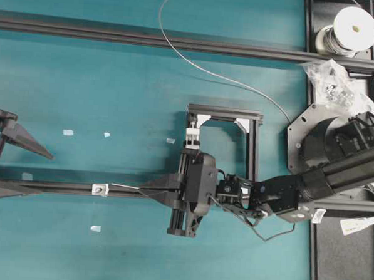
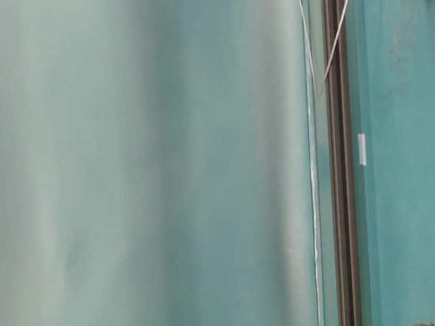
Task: Insert the wire through the hole in the metal fitting.
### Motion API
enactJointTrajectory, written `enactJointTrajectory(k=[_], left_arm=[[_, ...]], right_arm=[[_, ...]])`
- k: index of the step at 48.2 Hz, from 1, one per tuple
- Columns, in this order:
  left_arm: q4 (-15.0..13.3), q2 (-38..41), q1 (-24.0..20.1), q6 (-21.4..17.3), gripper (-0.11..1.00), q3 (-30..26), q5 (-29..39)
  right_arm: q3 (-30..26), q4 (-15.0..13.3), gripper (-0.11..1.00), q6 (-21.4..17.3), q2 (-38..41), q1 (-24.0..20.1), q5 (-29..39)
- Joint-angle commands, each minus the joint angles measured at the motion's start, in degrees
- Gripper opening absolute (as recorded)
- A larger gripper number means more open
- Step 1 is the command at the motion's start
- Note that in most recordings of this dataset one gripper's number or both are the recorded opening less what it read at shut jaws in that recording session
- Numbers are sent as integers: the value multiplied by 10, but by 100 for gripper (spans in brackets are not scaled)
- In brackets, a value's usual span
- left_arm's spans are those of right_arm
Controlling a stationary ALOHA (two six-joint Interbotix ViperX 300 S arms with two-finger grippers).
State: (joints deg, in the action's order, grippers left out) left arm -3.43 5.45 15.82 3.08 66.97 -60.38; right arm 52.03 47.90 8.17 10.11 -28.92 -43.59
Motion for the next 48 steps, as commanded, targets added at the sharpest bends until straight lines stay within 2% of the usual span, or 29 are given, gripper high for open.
enactJointTrajectory(k=[1,11,48], left_arm=[[1,-5,1,-1,80,-4,-3],[1,-6,1,-1,80,-4,-2],[1,-7,0,-1,80,-10,18]], right_arm=[[-12,-9,-1,2,-4,2,-2],[-18,-25,0,1,-2,2,-2],[-35,-25,-1,2,13,25,6]])
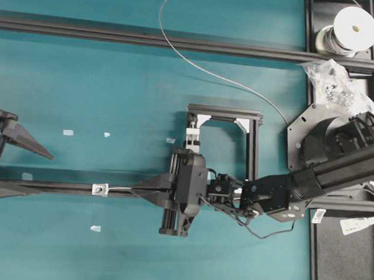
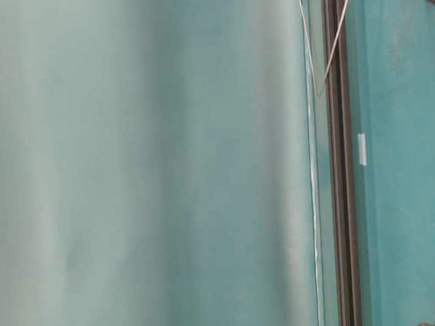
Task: Insert the wire through the hole in the metal fitting.
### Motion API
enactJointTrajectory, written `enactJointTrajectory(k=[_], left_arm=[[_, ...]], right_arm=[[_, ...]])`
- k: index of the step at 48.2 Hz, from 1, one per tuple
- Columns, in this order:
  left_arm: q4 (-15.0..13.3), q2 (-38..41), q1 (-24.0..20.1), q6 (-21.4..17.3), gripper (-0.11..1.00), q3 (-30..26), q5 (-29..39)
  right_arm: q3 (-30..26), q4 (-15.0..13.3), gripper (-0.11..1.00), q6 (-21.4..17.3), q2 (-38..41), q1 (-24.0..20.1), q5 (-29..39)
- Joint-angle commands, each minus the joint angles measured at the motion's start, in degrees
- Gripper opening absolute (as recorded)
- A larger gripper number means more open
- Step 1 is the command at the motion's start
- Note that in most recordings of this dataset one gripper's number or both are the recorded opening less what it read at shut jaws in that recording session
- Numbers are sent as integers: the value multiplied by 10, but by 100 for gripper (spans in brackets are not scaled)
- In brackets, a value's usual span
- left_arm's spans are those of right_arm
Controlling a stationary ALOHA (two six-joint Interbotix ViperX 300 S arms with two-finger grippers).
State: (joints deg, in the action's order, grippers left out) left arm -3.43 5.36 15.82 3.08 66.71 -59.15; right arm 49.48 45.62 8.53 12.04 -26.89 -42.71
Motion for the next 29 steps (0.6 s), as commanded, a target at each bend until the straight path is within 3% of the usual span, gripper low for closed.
enactJointTrajectory(k=[1,18,29], left_arm=[[1,-6,-1,-1,80,-8,7],[1,-4,-4,2,80,-25,25],[0,-2,-5,6,80,-38,48]], right_arm=[[-10,-3,-1,-2,-6,6,-2],[-22,-4,-1,1,5,12,-3],[-32,-31,-1,0,8,16,-2]])
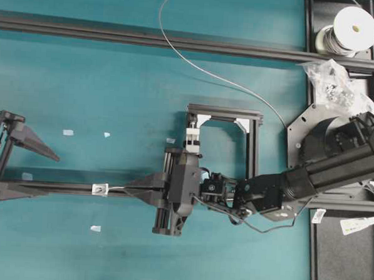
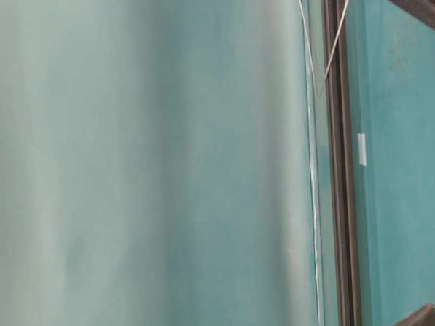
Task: Insert the wire through the hole in the metal fitting.
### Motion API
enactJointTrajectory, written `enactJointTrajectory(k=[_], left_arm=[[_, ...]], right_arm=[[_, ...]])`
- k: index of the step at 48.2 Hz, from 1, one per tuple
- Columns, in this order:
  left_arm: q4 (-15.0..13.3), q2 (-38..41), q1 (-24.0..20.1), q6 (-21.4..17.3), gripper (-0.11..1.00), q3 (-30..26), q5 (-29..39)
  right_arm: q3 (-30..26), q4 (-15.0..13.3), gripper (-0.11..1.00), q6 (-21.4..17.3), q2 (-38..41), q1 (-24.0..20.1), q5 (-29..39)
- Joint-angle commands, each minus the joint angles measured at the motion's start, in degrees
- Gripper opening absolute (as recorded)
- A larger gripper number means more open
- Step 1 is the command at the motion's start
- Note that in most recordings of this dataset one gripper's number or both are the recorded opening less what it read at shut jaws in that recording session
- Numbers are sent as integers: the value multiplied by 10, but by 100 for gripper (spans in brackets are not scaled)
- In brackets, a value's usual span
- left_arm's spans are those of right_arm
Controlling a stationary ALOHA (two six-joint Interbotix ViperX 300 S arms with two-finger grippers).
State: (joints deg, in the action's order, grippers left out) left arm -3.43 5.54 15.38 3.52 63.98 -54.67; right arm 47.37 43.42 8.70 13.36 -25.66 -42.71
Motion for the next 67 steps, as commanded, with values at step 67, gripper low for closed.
enactJointTrajectory(k=[67], left_arm=[[-2,60,-25,39,79,-149,145]], right_arm=[[-44,-54,-1,-2,24,29,10]])
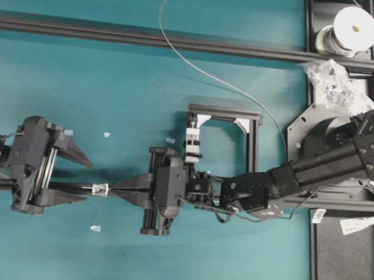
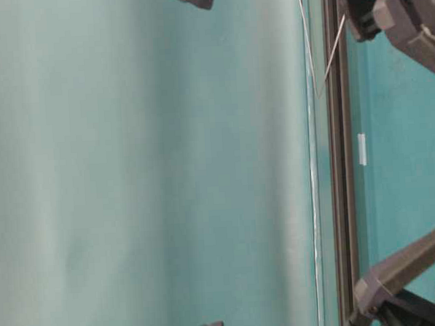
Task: Insert the wire through the hole in the metal fitting.
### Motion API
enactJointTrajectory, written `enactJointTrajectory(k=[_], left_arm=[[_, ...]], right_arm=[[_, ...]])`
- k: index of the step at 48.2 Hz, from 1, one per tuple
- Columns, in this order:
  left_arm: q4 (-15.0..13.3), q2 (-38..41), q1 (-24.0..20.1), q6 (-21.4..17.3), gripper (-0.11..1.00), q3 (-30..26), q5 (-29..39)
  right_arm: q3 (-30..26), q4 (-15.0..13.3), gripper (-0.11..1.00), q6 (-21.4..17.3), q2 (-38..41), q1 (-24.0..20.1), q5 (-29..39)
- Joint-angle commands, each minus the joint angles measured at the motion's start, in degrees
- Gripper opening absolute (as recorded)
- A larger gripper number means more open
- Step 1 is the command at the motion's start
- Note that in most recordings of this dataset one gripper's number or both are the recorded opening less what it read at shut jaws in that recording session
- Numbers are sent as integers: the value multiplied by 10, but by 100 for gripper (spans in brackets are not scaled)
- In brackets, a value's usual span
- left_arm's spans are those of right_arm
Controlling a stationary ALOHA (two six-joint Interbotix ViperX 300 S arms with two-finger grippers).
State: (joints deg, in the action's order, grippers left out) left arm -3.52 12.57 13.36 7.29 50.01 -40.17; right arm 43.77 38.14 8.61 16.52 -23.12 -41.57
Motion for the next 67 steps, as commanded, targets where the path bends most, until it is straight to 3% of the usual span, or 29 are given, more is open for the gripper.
enactJointTrajectory(k=[1,7,12,23,29,38,67], left_arm=[[-1,-11,-4,2,79,-10,0],[-1,-10,-7,17,78,-11,3],[-1,-10,-9,33,68,-10,9],[-1,-11,-8,35,12,-11,18],[-1,-11,-8,36,-3,-11,22],[-1,-11,-8,41,-10,-12,33],[1,-11,-7,47,-10,-16,52]], right_arm=[[-8,-2,-1,-1,-8,4,-2],[-7,-2,-1,-1,-8,4,-2],[-7,-2,-1,-3,-8,4,-2],[-7,-2,-1,-3,-8,4,-2],[-6,-2,-1,-3,-8,4,-2],[-6,-2,-1,-3,-8,4,-2],[-8,-2,0,-15,-15,4,6]])
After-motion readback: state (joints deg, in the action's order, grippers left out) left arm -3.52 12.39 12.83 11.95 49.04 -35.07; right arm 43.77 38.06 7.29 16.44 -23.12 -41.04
